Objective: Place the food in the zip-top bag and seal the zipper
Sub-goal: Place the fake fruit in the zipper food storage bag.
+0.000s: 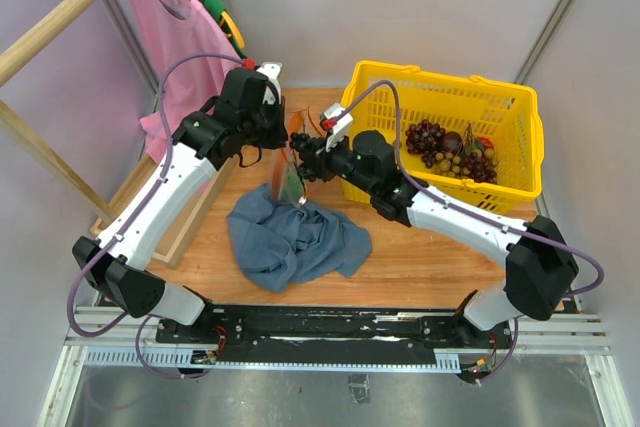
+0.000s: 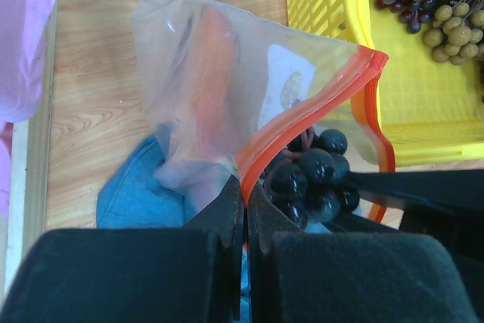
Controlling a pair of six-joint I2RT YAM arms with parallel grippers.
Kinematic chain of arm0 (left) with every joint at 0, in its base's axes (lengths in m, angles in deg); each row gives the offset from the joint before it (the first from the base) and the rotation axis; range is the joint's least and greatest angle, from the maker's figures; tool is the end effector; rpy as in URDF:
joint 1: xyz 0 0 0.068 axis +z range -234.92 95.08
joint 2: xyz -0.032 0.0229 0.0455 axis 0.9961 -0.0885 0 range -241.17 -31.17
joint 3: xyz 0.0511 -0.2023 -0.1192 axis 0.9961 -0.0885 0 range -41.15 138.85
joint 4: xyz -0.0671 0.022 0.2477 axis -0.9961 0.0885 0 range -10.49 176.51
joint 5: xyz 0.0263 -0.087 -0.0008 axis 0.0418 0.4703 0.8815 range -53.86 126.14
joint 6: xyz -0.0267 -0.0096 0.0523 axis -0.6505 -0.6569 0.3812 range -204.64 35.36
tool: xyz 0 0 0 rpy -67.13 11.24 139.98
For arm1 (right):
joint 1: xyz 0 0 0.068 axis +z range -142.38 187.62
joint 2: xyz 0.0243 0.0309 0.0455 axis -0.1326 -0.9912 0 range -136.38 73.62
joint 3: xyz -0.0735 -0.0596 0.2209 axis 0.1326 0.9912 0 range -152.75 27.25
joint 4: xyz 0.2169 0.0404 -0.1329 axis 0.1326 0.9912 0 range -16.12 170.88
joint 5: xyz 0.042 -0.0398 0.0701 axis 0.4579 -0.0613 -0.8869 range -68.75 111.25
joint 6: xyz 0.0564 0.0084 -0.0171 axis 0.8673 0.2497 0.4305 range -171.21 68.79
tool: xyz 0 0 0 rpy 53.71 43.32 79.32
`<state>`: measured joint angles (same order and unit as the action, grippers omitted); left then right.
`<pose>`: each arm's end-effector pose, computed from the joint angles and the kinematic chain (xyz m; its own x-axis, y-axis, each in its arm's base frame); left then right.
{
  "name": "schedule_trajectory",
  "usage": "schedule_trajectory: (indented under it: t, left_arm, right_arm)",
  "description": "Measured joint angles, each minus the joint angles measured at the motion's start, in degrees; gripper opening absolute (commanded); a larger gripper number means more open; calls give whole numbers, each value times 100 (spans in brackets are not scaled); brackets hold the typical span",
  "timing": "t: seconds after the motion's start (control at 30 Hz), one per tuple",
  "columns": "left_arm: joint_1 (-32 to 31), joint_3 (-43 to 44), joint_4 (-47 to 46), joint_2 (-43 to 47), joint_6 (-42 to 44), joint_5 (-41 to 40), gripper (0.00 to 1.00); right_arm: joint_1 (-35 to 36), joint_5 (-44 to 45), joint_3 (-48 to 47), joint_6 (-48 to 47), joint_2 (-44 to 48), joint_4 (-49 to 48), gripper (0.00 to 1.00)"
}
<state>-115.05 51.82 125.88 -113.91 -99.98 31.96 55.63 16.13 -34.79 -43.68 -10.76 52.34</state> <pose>0.2715 -0.1539 0.3745 -0.6109 0.0494 -0.7902 0.2986 0.9387 -0.1721 0.2383 0.2705 0.3050 -0.1140 0.0685 -0.9911 -0.7919 0.5961 0.1323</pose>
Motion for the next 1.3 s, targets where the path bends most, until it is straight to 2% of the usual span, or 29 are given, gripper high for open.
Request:
schedule_trajectory:
  t: [0.27, 0.37, 0.47, 0.6, 0.7, 1.03, 1.3]
  left_arm:
    - [0, 0, 2, 81, 0, 48, 0]
    - [0, 0, 2, 87, 2, 76, 0]
    - [0, 0, 2, 90, 2, 111, 0]
    - [0, -4, 0, 109, 4, 131, 0]
    - [0, -11, 2, 140, 4, 127, 0]
    - [0, -52, 7, 166, 2, -87, 0]
    - [4, -79, 9, 166, 2, -282, 1]
  right_arm:
    - [28, 739, -162, -20, -271, 385, 9]
    - [42, 975, -476, 52, -452, 579, 22]
    - [42, 1141, -723, 144, -599, 704, 28]
    - [48, 1399, -920, 232, -669, 820, 49]
    - [48, 1453, -1145, 216, -752, 973, 57]
    - [48, 1296, -1329, 85, -774, 1349, 60]
    - [2, 892, -1773, -280, -310, 2509, 62]
